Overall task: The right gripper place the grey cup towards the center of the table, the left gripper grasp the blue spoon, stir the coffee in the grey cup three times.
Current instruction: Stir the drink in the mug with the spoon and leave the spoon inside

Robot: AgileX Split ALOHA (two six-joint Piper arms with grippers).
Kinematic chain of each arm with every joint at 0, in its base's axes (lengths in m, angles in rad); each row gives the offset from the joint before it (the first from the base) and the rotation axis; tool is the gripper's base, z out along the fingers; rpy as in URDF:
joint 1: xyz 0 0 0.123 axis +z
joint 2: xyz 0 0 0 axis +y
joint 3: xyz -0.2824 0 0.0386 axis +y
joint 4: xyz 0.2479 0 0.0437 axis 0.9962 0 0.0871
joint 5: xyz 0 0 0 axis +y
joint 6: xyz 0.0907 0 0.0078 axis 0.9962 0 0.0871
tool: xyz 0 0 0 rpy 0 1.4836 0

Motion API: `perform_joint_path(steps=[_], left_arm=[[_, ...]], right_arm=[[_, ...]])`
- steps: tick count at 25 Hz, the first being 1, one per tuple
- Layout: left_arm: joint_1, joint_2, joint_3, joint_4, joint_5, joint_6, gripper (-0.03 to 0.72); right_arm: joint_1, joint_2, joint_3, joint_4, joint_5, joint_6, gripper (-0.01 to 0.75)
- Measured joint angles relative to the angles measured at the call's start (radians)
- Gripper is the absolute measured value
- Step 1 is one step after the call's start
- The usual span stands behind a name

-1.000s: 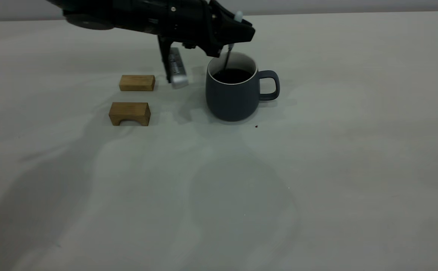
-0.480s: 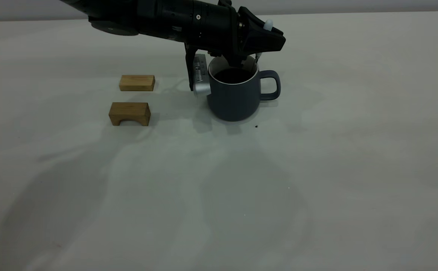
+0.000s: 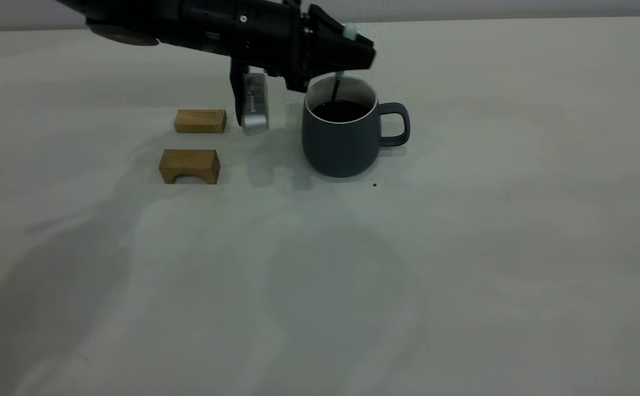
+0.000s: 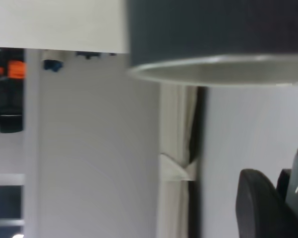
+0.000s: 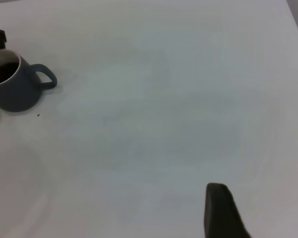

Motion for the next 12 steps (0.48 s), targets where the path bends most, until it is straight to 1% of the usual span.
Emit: perform_joint_path(steps=[3,7,12], left_arm=[[-0.003,0.0,0.0,-0.064,-0.043,-0.001,0.104],[-0.032,0.001,0.0,-0.081,-0.083,-0.001,0.104],[-0.071,0.005,0.0,-0.078,-0.061,-0.001,0.104]], right_arm=[[0.0,0.0,0.0,0.0,0.0,0.0,0.429],[0.0,0.0,0.0,0.0,0.0,0.0,0.429],[0.0,0.0,0.0,0.0,0.0,0.0,0.429]])
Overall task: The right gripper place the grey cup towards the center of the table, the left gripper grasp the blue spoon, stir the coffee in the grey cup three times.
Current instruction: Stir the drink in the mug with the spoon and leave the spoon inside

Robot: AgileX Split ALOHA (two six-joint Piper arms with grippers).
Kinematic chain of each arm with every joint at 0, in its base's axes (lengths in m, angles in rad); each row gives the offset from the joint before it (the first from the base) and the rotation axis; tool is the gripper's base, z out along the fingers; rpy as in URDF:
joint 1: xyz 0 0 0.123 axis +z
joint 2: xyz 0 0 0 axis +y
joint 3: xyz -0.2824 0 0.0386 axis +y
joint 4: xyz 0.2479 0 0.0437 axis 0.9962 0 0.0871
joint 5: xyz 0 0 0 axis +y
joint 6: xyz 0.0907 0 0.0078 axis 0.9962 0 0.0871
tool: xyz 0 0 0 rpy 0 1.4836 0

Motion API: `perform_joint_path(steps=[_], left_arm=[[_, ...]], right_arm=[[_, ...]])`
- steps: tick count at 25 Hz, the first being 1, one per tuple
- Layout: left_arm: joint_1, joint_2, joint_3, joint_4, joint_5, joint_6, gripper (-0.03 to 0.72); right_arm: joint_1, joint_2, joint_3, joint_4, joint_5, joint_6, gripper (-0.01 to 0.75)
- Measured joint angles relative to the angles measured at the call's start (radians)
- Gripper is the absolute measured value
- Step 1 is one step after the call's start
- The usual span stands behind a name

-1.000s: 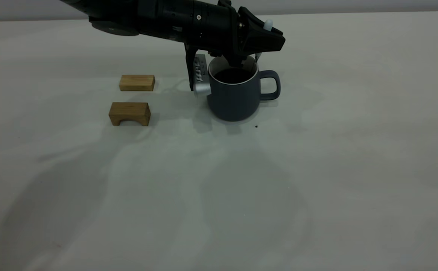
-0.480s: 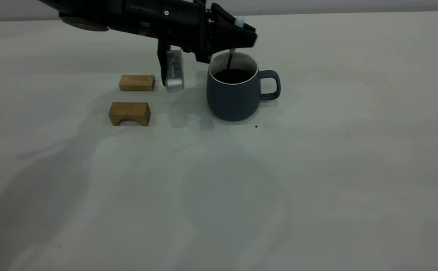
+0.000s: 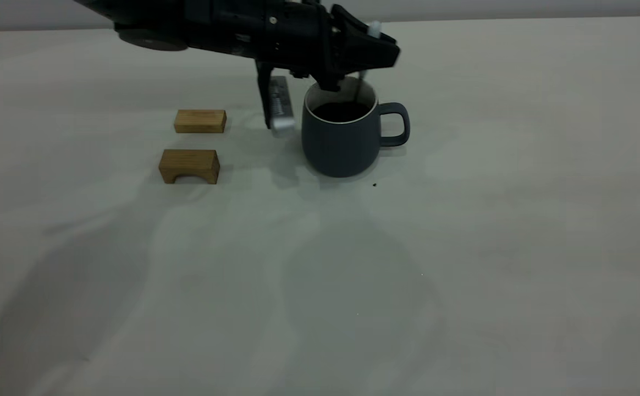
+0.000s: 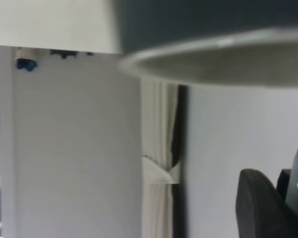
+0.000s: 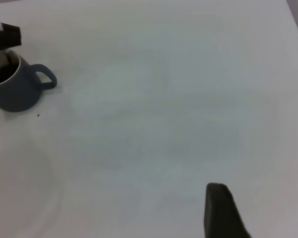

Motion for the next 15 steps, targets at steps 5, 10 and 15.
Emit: perform_joint_path(steps=[5,10,15], left_arm=[[0.003,0.001,0.0,0.094,0.093,0.0,0.104],[0.049,0.001,0.0,0.246,0.175,-0.005,0.104],[0.095,0.001,0.0,0.229,0.162,-0.005,0.104]], right_arm=[[0.0,0.0,0.0,0.0,0.0,0.0,0.429],[0.0,0.0,0.0,0.0,0.0,0.0,0.429],[0.0,0.0,0.0,0.0,0.0,0.0,0.429]])
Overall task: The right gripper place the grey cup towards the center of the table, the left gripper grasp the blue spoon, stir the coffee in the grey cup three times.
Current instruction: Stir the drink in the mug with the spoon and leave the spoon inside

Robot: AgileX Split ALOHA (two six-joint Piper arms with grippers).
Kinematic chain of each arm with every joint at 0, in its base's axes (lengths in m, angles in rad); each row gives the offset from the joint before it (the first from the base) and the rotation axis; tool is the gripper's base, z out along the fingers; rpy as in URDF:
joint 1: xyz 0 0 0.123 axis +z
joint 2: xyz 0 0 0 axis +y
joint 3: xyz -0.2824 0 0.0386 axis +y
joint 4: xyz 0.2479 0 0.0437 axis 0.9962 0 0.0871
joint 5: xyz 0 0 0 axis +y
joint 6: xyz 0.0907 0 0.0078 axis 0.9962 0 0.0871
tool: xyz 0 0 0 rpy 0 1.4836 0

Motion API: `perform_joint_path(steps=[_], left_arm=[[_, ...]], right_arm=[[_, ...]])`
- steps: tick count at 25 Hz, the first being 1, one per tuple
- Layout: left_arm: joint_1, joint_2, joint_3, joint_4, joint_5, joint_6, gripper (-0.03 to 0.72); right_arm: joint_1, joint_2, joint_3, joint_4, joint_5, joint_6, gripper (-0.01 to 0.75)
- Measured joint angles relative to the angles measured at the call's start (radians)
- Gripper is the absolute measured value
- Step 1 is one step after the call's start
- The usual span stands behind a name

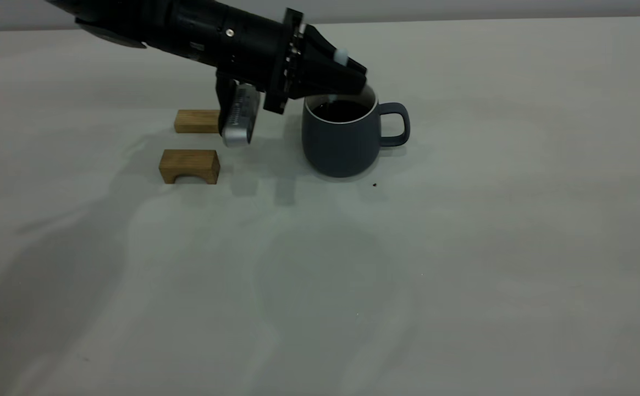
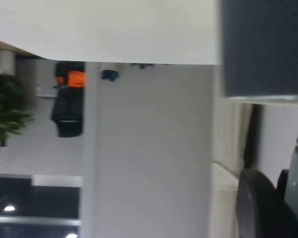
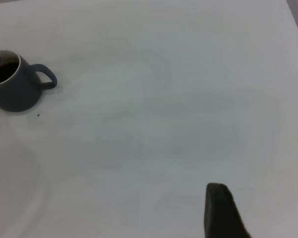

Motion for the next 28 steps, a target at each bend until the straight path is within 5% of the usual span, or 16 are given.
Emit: perform_joint_path(steps=[10,28], left_arm=[[-0.059,0.003,0.0,-0.226,-0.162,-0.003,0.104],[-0.067,0.052,-0.001,-0.232,-0.023,-0.004,0.103]], right_arm=[[0.0,0.0,0.0,0.0,0.0,0.0,0.429],[0.0,0.0,0.0,0.0,0.0,0.0,0.429]])
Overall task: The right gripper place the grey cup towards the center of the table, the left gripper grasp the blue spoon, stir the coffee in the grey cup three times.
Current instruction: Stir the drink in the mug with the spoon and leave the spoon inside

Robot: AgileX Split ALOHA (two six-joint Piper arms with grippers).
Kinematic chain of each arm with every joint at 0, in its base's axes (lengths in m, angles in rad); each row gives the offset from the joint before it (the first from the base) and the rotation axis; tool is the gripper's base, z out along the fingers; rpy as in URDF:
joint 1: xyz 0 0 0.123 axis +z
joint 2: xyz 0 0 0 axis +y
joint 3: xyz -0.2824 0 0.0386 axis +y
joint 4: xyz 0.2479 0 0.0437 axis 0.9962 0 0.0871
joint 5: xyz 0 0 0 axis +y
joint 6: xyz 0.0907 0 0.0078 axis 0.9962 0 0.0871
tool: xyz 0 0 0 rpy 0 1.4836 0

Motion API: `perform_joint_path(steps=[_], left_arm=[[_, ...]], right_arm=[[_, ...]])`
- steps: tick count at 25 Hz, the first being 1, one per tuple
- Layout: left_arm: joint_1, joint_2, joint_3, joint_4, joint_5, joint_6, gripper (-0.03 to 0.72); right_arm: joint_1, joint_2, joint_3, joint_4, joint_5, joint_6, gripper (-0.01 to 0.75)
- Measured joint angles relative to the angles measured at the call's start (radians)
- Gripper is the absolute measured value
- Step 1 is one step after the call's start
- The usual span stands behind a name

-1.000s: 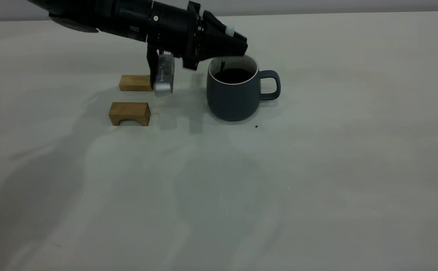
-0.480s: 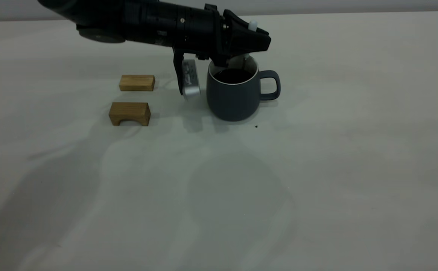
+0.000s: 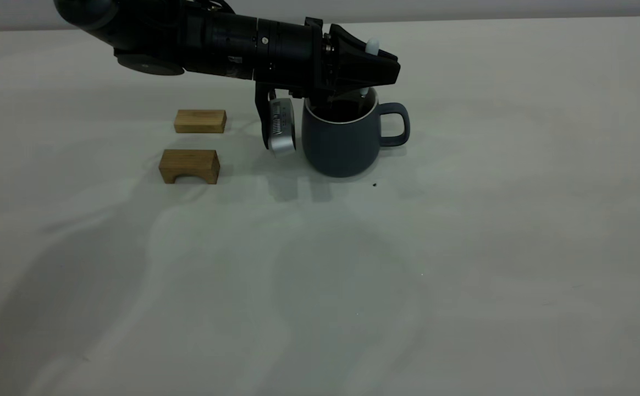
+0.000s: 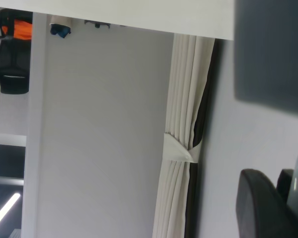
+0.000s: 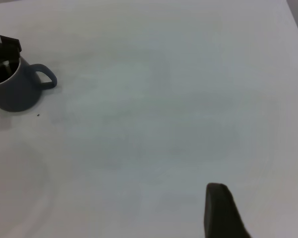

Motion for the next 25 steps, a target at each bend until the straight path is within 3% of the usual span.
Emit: perform_joint_path(steps=[4,12,17,25], left_arm=[[0.018,0.0,0.0,0.022,0.02,0.0,0.154],[0.071,0.001,0.0,0.077,0.074,0.0,0.43],[0.091,0.001,0.0,0.083,0.112,0.002,0.555],[0.184,-0.027,0.0,0.155,0.142,0.008,0.597]], right_arm=[[0.0,0.0,0.0,0.0,0.0,0.0,0.429],[0.0,0.0,0.0,0.0,0.0,0.0,0.429],[0.0,0.0,0.0,0.0,0.0,0.0,0.429],[0.0,0.0,0.0,0.0,0.0,0.0,0.429]])
